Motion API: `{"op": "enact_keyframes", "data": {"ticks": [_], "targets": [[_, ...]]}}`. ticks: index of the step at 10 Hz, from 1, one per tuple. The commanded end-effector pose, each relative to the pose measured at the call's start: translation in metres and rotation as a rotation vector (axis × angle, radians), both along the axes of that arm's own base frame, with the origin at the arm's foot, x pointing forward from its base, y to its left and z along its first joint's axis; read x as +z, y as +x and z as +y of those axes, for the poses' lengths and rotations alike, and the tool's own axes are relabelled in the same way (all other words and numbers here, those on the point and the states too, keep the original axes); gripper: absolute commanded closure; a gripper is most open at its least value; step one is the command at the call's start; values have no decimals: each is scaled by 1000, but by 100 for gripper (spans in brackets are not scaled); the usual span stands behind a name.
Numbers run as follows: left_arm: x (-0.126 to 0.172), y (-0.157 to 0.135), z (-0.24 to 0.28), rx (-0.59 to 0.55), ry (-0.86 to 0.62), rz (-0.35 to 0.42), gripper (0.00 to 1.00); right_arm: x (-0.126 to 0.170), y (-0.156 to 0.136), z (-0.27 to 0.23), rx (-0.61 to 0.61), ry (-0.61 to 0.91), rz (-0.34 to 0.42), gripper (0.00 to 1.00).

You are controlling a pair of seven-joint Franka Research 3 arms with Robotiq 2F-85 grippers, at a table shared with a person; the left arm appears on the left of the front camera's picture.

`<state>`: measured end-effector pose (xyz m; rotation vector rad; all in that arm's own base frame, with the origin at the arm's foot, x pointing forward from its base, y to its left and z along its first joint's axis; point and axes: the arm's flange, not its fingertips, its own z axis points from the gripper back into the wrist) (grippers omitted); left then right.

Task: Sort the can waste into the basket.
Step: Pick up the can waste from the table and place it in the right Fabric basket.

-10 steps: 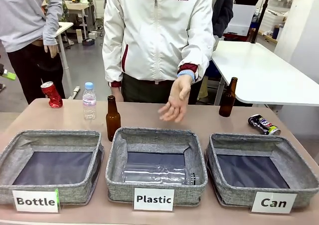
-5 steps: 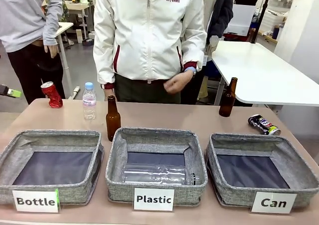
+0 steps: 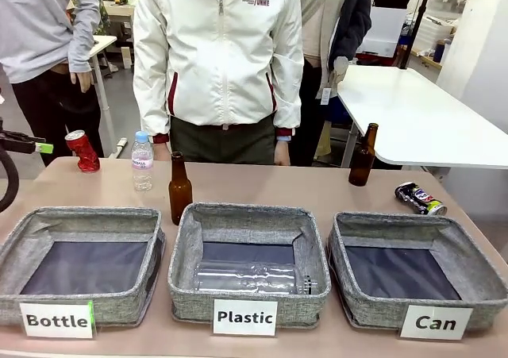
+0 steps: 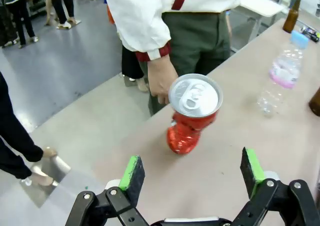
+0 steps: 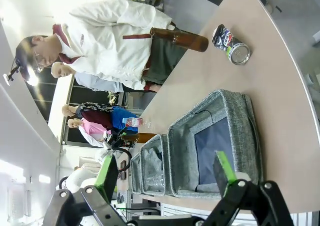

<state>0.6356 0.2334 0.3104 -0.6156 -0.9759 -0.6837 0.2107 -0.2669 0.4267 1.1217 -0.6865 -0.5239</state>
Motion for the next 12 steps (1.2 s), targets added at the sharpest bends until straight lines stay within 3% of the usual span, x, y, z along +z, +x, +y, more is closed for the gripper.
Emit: {"op": "enact_keyframes", "data": {"ticks": [1, 4, 9, 12], "targets": [[-8, 14, 7, 3, 30, -13, 0, 1, 2, -1, -1, -6, -36, 0], [-28, 27, 2, -81, 35, -18, 0, 1, 2, -1, -1, -6, -36, 0], [-46, 34, -18, -67, 128, -196, 0, 1, 2, -1, -1, -6, -36, 0], [-50, 43, -31, -108, 122, -214, 0, 1, 2, -1, -1, -6, -36, 0]]}}
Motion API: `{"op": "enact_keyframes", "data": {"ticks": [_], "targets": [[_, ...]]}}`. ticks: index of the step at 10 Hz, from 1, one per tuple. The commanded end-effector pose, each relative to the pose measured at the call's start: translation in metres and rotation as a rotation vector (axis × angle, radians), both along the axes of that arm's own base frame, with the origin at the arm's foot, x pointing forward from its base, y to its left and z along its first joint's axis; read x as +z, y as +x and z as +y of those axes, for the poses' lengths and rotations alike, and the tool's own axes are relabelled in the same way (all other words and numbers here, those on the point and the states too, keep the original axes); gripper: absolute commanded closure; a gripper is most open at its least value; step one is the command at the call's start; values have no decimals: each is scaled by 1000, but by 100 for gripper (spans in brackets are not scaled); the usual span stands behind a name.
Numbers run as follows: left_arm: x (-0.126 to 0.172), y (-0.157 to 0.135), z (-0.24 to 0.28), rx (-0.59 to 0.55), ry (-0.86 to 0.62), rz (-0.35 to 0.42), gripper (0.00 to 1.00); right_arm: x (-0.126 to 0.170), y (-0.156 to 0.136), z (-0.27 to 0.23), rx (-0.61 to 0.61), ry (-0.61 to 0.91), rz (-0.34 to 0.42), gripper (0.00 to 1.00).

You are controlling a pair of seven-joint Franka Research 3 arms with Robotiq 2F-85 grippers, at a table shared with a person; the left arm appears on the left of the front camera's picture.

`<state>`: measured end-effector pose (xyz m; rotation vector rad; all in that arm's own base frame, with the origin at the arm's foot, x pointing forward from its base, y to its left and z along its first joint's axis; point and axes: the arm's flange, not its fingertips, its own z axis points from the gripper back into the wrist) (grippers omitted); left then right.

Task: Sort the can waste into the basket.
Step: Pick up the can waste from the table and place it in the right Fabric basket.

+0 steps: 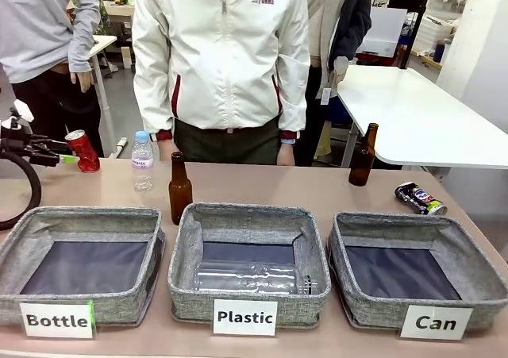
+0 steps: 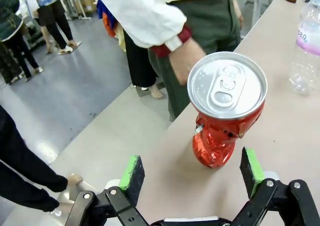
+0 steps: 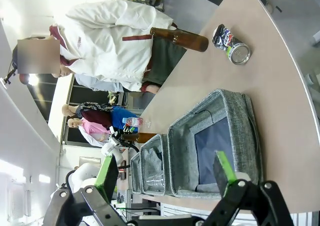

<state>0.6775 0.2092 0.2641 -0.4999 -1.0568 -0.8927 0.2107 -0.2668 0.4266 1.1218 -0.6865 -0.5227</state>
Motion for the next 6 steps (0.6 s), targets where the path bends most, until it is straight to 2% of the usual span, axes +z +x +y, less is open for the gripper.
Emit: {"op": "enact_keyframes", "data": {"ticks": [1, 6], "targets": [[-5, 3, -13, -37, -10, -31, 0, 1, 2, -1, -2, -5, -35, 0], [-5, 15, -38, -90, -65, -9, 0, 1, 2, -1, -2, -5, -35, 0]]}}
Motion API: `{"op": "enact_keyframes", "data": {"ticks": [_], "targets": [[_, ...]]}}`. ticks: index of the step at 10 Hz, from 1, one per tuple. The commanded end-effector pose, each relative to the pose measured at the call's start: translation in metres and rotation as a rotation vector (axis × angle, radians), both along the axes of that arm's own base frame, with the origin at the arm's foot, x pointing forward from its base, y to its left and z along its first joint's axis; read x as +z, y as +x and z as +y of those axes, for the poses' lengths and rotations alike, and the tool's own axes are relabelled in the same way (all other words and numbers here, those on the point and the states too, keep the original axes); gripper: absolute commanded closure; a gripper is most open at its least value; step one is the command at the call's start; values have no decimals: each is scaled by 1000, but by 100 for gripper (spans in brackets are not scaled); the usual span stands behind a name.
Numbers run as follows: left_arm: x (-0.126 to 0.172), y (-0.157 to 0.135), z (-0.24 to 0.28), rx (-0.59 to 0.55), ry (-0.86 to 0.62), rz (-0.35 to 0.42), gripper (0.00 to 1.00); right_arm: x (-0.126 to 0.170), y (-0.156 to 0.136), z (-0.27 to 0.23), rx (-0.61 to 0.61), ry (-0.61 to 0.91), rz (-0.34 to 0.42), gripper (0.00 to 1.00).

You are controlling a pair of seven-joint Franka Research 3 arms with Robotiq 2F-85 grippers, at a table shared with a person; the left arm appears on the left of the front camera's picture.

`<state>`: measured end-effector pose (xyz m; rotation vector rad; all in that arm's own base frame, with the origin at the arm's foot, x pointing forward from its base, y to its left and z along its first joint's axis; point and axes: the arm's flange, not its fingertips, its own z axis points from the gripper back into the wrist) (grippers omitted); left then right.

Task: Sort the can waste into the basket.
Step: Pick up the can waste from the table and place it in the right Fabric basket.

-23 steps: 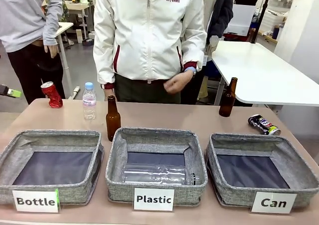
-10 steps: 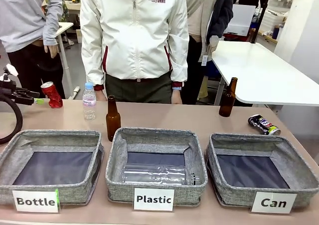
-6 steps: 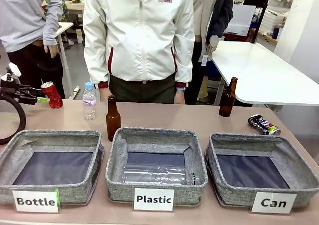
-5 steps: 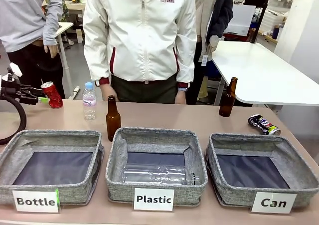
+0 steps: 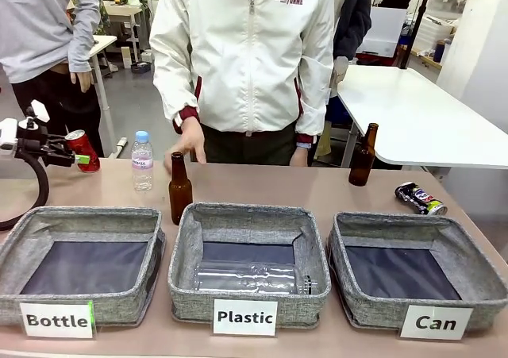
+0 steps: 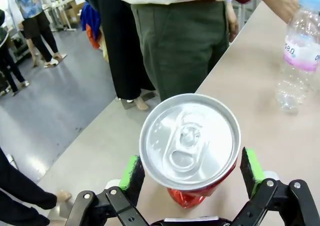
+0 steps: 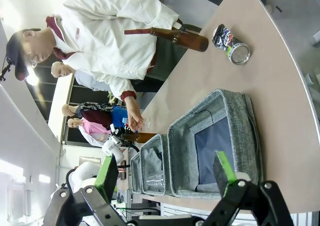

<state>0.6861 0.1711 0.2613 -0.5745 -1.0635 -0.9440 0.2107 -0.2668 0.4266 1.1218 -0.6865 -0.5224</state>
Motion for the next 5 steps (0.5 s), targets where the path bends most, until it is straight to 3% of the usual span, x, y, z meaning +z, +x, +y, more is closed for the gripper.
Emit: {"op": "enact_keyframes", "data": {"ticks": [1, 4, 5], "targets": [[-2, 8, -1, -9, -45, -1, 0, 1, 2, -1, -3, -5, -35, 0], [-1, 12, -1, -55, -131, 34, 0, 1, 2, -1, -3, -5, -35, 0], [0, 12, -1, -66, -140, 44, 50, 1, 2, -1, -3, -5, -35, 0]]}}
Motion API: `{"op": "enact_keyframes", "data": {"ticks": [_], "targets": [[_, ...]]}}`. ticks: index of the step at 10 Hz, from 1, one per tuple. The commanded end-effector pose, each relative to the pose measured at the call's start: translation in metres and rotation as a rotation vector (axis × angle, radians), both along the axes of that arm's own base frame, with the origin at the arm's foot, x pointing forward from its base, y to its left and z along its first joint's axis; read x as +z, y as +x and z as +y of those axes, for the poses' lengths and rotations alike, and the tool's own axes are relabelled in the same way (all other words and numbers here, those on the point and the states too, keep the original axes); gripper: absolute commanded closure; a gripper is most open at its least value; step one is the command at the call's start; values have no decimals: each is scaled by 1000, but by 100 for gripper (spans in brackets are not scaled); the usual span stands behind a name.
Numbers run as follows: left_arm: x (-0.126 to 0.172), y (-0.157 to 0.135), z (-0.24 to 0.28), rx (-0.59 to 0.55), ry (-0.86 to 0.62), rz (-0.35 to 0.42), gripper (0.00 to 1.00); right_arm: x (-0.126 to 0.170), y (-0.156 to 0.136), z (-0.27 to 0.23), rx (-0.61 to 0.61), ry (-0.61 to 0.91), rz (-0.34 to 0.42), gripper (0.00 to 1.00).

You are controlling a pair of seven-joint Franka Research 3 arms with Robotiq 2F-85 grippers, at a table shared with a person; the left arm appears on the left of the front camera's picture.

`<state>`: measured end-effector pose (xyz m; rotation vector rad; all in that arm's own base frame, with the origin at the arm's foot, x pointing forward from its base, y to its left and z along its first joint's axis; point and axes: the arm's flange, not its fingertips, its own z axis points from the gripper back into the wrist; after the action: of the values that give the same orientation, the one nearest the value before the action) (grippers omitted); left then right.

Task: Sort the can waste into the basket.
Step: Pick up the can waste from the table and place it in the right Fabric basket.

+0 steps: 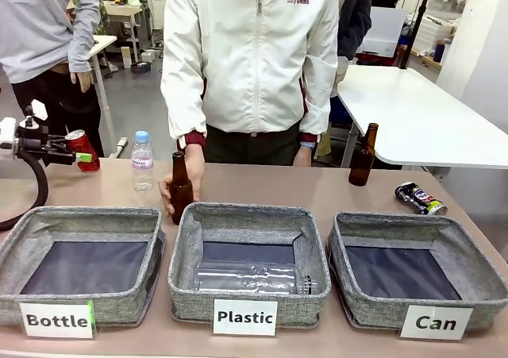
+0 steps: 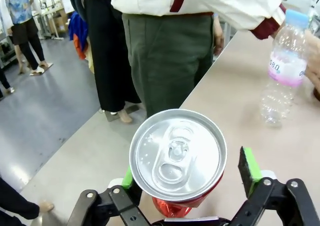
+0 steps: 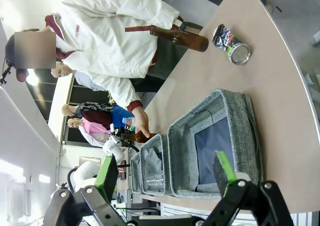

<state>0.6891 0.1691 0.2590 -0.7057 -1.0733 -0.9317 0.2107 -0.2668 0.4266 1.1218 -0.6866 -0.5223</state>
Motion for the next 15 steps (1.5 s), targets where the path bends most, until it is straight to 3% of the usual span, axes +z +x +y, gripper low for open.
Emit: {"op": "enact_keyframes", "data": {"ticks": [1, 2, 3, 4, 6, 9, 10, 11, 12, 13, 15], "targets": [[3, 10, 1, -12, -51, 14, 58, 1, 2, -1, -3, -5, -35, 0], [1, 11, 0, -18, -58, 20, 100, 1, 2, -1, -3, -5, -35, 0], [0, 12, 0, -34, -69, 31, 100, 1, 2, -1, -3, -5, -35, 0], [0, 12, -1, -32, -70, 32, 74, 1, 2, -1, -3, -5, -35, 0], [1, 14, 0, -41, -79, 41, 100, 1, 2, -1, -3, -5, -35, 0], [28, -8, 8, -39, -94, 33, 100, 1, 2, -1, -3, -5, -35, 0], [57, -33, 20, -73, -130, 43, 100, 1, 2, -1, -3, -5, -35, 0], [98, -80, 35, -161, -160, 108, 100, 1, 2, -1, -3, -5, -35, 0], [131, -133, 43, -255, -155, 125, 100, 1, 2, -1, -3, -5, -35, 0], [152, -182, 43, -425, -148, 147, 100, 1, 2, -1, -3, -5, -35, 0], [162, -253, 30, -675, 21, 236, 100, 1, 2, -1, -3, -5, -35, 0]]}}
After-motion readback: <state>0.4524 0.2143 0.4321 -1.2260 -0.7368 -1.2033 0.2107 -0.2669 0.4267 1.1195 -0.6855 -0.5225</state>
